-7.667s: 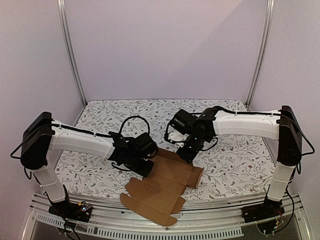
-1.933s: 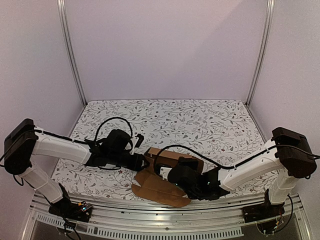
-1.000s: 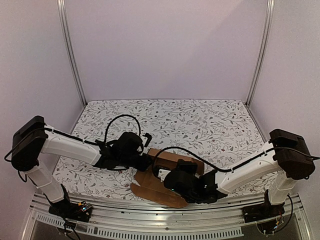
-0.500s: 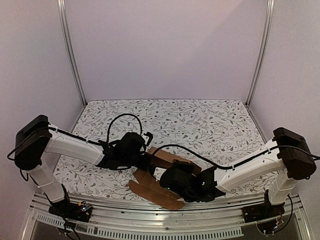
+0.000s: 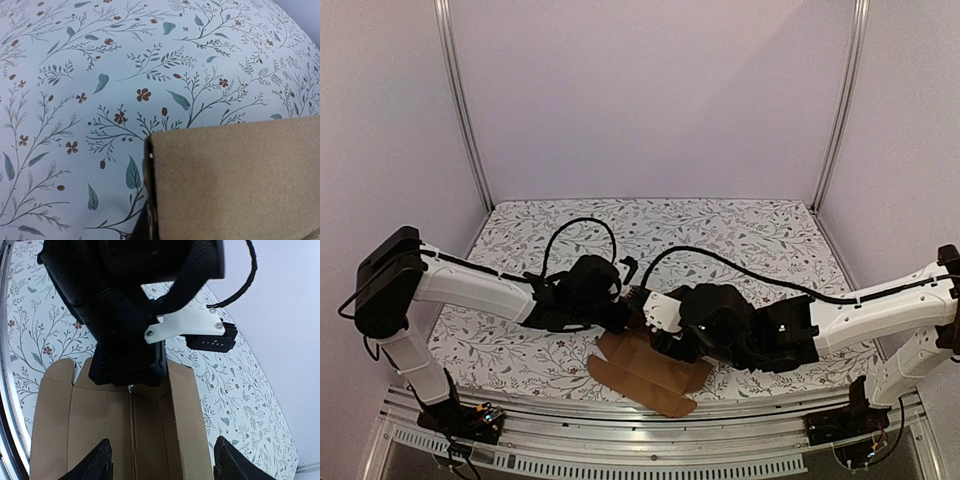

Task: Fold the paper box

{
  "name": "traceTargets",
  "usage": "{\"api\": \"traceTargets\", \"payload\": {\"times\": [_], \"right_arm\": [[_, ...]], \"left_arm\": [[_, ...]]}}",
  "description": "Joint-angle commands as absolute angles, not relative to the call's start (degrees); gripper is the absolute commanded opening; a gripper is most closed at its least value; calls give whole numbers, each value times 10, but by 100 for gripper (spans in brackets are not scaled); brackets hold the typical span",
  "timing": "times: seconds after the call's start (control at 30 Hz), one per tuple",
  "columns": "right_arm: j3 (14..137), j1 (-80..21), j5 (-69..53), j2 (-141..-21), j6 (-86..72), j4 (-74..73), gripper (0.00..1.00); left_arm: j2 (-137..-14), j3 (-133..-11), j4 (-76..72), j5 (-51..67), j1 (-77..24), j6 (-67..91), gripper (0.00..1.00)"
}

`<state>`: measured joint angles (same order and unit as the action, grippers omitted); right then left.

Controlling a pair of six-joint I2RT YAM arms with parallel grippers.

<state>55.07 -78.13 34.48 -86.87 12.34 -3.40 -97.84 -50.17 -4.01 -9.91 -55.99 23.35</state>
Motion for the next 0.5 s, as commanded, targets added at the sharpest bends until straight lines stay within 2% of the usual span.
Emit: {"api": "traceTargets", "payload": {"times": [0.0, 0.17, 0.27, 0.33, 0.47], "right_arm": [[550, -746, 253, -816, 68, -64, 69], [561, -706, 236, -789, 35, -92, 70], [577, -671, 211, -795, 12, -120, 66], [581, -645, 172, -803, -16, -126, 59], [589, -606, 122, -820, -63, -122, 27]], "left_arm": [[-991, -522, -15, -112, -569, 206, 0], [-997, -545, 21, -115, -569, 183, 0], [-1000, -554, 31, -115, -569, 171, 0], [-1000, -556, 32, -118, -569, 160, 0], [-1007, -560, 24, -116, -569, 123, 0]]}}
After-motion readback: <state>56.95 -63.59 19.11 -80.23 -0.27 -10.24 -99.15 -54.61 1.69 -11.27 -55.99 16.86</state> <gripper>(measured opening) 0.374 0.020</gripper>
